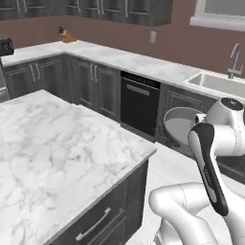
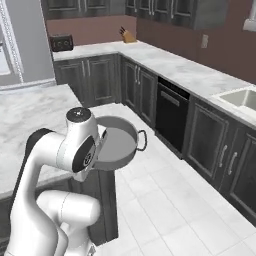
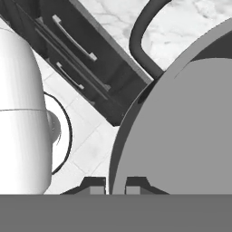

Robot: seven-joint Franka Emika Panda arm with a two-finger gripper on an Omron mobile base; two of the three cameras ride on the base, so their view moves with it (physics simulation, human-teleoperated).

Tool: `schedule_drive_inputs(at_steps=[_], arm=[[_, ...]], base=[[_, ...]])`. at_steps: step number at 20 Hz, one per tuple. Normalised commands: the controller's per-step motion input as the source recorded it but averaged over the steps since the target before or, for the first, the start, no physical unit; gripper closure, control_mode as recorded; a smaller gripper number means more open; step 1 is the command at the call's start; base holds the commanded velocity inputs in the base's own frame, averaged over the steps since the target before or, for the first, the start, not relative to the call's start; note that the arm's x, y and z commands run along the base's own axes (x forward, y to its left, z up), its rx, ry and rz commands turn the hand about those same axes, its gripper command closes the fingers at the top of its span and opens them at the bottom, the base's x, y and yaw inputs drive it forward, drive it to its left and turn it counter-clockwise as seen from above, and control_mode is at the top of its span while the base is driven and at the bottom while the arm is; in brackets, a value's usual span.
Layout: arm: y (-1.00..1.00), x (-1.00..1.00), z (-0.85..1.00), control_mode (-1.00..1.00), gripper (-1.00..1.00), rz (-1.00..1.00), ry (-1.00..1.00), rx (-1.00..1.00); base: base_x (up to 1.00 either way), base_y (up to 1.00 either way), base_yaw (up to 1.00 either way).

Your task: Move the pot and pan from the stove into the sink.

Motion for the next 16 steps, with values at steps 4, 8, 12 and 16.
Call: schedule_drive_inputs(at_steps=[4,8,12,16], arm=[[0.00,0.00,0.00,1.00,1.00,0.00,0.00,0.00],[0.00,0.00,0.00,1.00,1.00,0.00,0.00,0.00],[0.00,0.00,0.00,1.00,1.00,0.00,0.00,0.00],[0.00,0.00,0.00,1.00,1.00,0.00,0.00,0.00]], base=[[0.01,0.00,-0.50],[0.02,0.00,-0.49],[0.02,0.00,-0.49],[0.00,-0.02,-0.46]])
